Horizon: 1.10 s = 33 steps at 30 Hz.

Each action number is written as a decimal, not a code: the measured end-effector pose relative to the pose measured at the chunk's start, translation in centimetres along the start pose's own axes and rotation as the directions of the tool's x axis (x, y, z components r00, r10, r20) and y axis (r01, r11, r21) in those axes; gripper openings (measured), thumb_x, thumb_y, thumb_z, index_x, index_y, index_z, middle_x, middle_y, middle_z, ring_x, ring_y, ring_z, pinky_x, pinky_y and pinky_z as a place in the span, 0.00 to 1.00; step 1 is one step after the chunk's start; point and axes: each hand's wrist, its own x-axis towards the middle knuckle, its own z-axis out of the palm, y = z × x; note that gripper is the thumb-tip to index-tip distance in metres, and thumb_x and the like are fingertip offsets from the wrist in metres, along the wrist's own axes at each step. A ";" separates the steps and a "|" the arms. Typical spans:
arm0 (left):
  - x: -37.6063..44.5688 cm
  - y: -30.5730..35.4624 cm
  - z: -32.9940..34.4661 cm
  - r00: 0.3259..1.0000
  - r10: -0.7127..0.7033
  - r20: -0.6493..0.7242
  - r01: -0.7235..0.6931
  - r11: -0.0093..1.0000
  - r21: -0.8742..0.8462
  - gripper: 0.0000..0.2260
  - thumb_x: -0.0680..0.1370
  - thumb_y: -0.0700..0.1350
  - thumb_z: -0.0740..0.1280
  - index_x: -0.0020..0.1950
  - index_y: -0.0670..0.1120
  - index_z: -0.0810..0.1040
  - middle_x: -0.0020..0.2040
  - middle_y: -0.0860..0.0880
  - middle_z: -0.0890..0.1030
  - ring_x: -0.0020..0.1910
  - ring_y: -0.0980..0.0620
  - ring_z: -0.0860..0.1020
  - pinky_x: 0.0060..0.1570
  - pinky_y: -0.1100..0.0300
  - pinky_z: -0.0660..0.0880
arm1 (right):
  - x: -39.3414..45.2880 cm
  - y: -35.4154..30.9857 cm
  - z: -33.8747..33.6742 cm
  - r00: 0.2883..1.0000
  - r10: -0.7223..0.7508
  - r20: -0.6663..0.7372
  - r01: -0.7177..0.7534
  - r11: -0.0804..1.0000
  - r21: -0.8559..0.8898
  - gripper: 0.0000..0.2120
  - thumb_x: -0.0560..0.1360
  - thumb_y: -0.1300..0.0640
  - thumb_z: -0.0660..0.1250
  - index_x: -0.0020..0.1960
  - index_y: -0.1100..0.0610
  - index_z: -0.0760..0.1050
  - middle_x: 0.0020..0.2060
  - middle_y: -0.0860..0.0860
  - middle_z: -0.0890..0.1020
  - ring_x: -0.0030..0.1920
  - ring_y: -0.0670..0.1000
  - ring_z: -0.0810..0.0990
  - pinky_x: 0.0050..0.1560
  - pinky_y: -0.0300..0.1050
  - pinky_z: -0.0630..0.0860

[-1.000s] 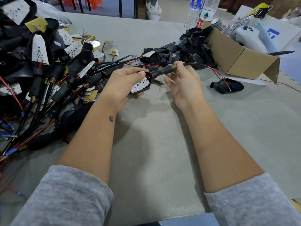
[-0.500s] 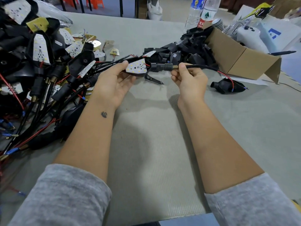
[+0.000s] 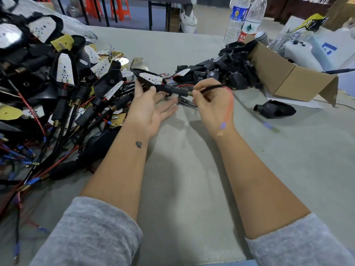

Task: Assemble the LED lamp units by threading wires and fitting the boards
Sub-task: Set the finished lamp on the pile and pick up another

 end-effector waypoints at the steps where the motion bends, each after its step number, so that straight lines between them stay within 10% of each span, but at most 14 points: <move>1: 0.0 0.0 0.0 1.000 0.013 0.008 -0.012 1.000 -0.011 0.24 0.85 0.42 0.52 0.78 0.60 0.51 0.63 0.37 0.75 0.50 0.39 0.83 0.49 0.45 0.81 | -0.3 -0.2 0.2 0.997 -0.061 0.048 0.061 0.998 0.003 0.12 0.73 0.69 0.65 0.40 0.53 0.75 0.34 0.50 0.78 0.37 0.49 0.78 0.42 0.46 0.76; 4: -0.1 0.2 0.0 0.995 0.096 0.003 -0.096 0.993 0.068 0.23 0.84 0.39 0.50 0.77 0.60 0.57 0.61 0.42 0.79 0.43 0.44 0.85 0.40 0.53 0.81 | -1.1 -0.9 0.8 0.939 -0.250 0.235 0.267 0.963 -0.044 0.04 0.74 0.70 0.65 0.43 0.64 0.76 0.36 0.56 0.77 0.38 0.54 0.74 0.40 0.53 0.72; 9: -1.4 1.2 0.6 0.988 0.149 0.041 -0.154 0.966 0.209 0.15 0.82 0.34 0.54 0.53 0.49 0.77 0.29 0.55 0.79 0.22 0.59 0.73 0.22 0.70 0.68 | -2.2 -3.2 1.8 0.799 -0.412 0.438 0.562 0.769 -0.303 0.07 0.75 0.63 0.64 0.51 0.63 0.78 0.46 0.57 0.80 0.46 0.61 0.78 0.42 0.57 0.75; 16: -3.1 10.1 -0.6 0.973 0.229 0.037 -0.221 0.865 0.452 0.12 0.80 0.36 0.60 0.61 0.43 0.78 0.54 0.42 0.82 0.48 0.49 0.79 0.43 0.58 0.76 | -1.9 -8.6 5.4 0.624 -0.575 0.529 0.778 0.520 -0.352 0.09 0.72 0.66 0.67 0.52 0.65 0.78 0.44 0.60 0.78 0.43 0.62 0.77 0.36 0.55 0.75; 22: -4.8 19.3 -4.7 0.962 0.270 -0.050 -0.177 0.752 0.635 0.10 0.77 0.36 0.61 0.43 0.48 0.77 0.42 0.50 0.83 0.36 0.55 0.75 0.25 0.70 0.70 | -1.1 -14.9 11.5 0.531 -0.663 0.528 0.847 0.443 -0.295 0.09 0.71 0.64 0.67 0.51 0.63 0.78 0.44 0.58 0.78 0.43 0.61 0.77 0.34 0.50 0.70; 25: -4.9 23.5 -7.0 0.921 0.388 -0.019 -0.213 0.545 0.811 0.09 0.77 0.35 0.63 0.47 0.47 0.78 0.47 0.45 0.81 0.41 0.50 0.78 0.34 0.63 0.75 | -0.6 -17.7 15.5 0.540 -0.639 0.547 0.828 0.521 -0.208 0.15 0.74 0.63 0.63 0.61 0.62 0.74 0.53 0.58 0.77 0.53 0.60 0.76 0.46 0.54 0.75; 30: -4.1 27.1 -10.0 0.863 0.506 0.019 0.104 -0.214 0.971 0.28 0.75 0.36 0.61 0.76 0.44 0.61 0.68 0.36 0.72 0.67 0.37 0.70 0.65 0.48 0.68 | -1.1 -18.8 19.5 0.535 -0.527 0.661 0.778 0.612 -0.142 0.25 0.77 0.58 0.63 0.73 0.57 0.66 0.66 0.57 0.71 0.64 0.59 0.70 0.62 0.51 0.69; 33: -4.0 26.2 -10.2 0.869 0.483 0.111 0.078 -0.354 0.932 0.21 0.77 0.39 0.60 0.69 0.50 0.74 0.65 0.39 0.75 0.67 0.39 0.69 0.66 0.49 0.67 | -1.8 -17.4 18.8 0.534 -0.502 0.680 0.765 0.629 -0.137 0.22 0.78 0.55 0.62 0.72 0.53 0.69 0.67 0.55 0.71 0.66 0.57 0.68 0.65 0.52 0.67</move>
